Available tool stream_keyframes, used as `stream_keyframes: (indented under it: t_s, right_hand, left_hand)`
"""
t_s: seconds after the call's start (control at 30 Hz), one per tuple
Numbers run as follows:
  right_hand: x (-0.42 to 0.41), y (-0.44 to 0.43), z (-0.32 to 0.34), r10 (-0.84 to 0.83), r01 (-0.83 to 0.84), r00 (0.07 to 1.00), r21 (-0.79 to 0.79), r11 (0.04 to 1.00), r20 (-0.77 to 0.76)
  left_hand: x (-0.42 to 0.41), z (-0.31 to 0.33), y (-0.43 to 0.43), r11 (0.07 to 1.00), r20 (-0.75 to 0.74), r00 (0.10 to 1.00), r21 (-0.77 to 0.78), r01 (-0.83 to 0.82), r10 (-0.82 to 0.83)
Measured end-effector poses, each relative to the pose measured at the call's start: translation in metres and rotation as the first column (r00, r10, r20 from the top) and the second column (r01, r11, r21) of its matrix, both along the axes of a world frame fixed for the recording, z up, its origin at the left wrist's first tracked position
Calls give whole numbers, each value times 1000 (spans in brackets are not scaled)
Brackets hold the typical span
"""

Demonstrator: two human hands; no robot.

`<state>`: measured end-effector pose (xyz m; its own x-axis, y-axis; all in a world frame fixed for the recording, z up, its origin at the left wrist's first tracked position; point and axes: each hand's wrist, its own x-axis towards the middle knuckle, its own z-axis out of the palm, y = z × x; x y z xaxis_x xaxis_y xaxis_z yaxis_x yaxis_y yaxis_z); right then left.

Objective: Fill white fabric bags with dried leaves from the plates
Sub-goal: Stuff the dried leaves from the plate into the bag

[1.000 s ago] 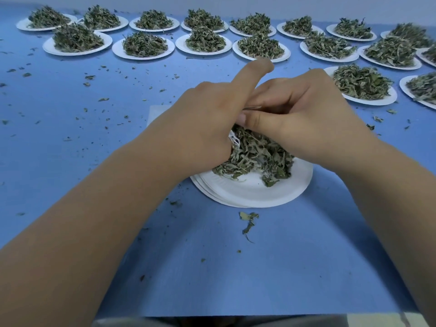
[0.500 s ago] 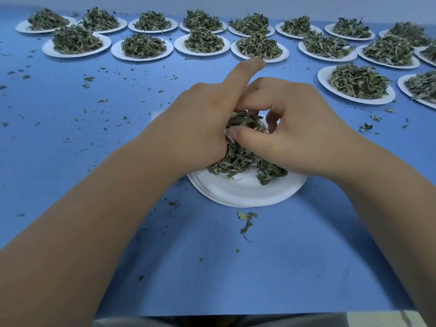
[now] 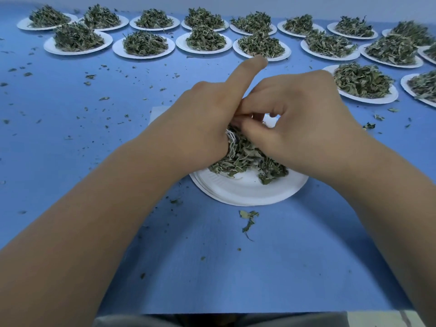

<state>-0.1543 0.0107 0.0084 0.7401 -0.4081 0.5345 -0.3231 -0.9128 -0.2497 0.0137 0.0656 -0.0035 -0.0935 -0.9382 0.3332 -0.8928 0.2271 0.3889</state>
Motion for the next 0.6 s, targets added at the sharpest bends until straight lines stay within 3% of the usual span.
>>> stream_keyframes:
  t_s: [0.1,0.23,0.43,0.6]
  right_hand:
    - [4,0,-2,3,-5,999,-47,999,-43]
    - [8,0,-5,-29,30,999,28,999,-25]
    - [9,-4,-6,-143,96,983,345,934,113]
    - [7,-10,-6,-140,86,988,528,845,63]
  left_hand:
    - [0,-2,-1,1000,-16,1000,9,24,-23]
    - [-1,-3,-2,998,-16,998,13,61,-61]
    - [-1,-3,-1,997,-83,994,-34,68,-71]
    - [-2,-2,-1,992,-90,991,-94,90,-98]
